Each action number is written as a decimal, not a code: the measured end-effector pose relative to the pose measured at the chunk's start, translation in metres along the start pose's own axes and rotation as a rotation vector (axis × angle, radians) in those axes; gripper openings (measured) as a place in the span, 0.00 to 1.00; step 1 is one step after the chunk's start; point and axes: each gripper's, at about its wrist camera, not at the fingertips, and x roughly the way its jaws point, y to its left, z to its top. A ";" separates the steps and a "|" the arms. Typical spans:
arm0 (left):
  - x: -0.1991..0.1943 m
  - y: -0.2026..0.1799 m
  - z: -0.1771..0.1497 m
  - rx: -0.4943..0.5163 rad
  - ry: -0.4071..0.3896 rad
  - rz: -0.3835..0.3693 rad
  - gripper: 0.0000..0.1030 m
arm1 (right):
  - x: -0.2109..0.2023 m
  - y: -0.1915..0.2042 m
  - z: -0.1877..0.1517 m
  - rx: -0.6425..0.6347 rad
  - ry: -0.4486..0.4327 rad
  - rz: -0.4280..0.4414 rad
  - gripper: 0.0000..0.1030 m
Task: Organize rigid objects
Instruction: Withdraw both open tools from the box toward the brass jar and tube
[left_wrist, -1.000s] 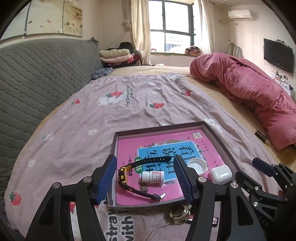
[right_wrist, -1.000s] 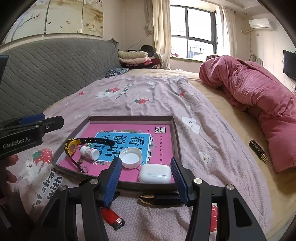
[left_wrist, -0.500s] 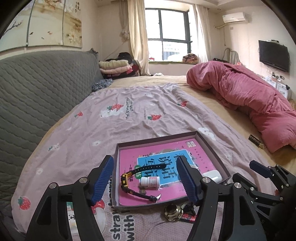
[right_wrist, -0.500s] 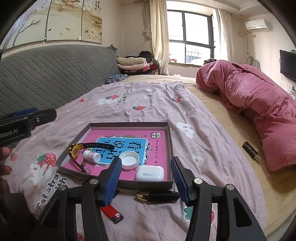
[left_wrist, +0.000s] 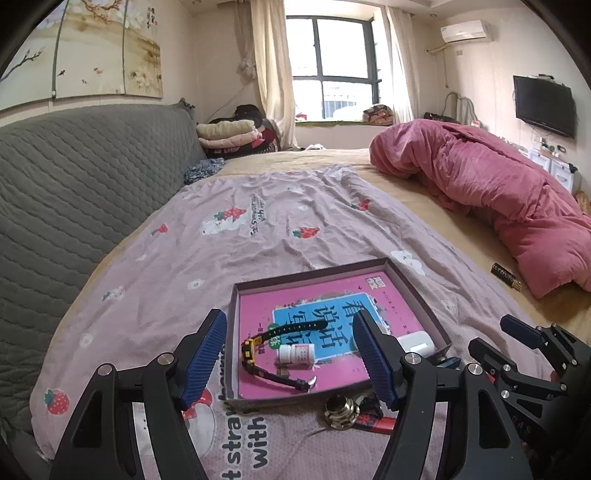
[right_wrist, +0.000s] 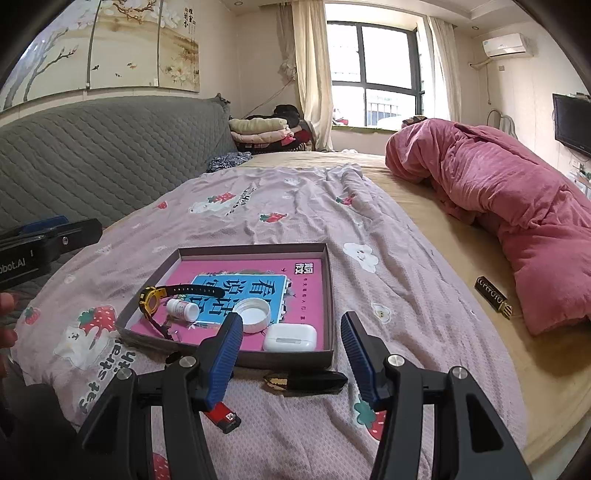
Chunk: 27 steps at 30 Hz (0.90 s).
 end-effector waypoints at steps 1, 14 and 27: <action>0.000 0.000 -0.002 -0.002 0.012 -0.004 0.70 | 0.000 0.000 -0.001 0.001 0.004 0.002 0.53; 0.035 -0.002 -0.054 -0.030 0.204 -0.045 0.70 | 0.002 -0.004 -0.024 -0.028 0.091 0.013 0.53; 0.058 -0.016 -0.089 -0.008 0.324 -0.073 0.70 | 0.013 -0.008 -0.042 -0.033 0.168 0.016 0.53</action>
